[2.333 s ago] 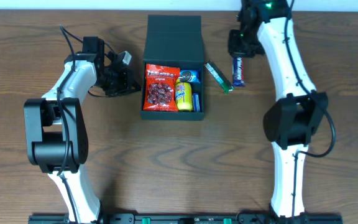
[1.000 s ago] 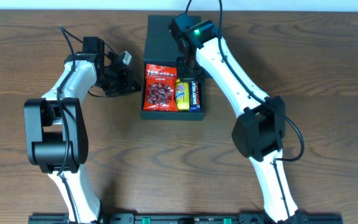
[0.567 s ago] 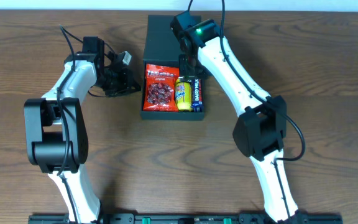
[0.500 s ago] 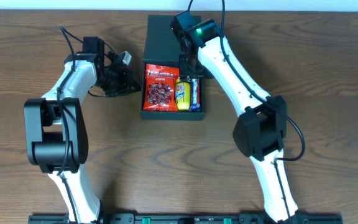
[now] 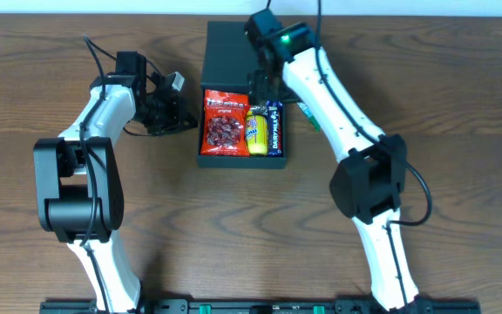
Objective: Pack container
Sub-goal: 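Reach the right gripper to the green gum stick and grasp it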
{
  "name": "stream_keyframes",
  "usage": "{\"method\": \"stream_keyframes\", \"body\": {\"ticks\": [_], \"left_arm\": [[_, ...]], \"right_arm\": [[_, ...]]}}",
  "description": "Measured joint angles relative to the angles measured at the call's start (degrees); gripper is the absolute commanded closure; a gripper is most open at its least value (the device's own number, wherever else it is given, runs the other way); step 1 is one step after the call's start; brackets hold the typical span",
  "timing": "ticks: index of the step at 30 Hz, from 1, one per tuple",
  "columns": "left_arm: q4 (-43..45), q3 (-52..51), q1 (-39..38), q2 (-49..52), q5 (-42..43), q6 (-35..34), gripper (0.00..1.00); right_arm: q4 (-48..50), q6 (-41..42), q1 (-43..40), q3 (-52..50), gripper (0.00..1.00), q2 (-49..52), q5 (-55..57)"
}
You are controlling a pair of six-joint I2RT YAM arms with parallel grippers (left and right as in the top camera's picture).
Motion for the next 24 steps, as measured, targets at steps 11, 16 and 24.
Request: {"method": "stream_keyframes", "body": {"ticks": [11,16,24], "left_arm": [[0.0,0.0,0.0,0.0,0.0,0.0,0.94],[0.0,0.0,0.0,0.0,0.0,0.0,0.94],[0.0,0.0,0.0,0.0,0.0,-0.02,0.94]], "right_arm": [[2.97,-17.2,-12.96,0.09,0.2,0.0,-1.6],[3.87,-32.37,-15.72,-1.88,0.21,0.0,-7.52],[12.72,-43.58,-15.1,-9.94,0.24,0.0,-11.63]]}}
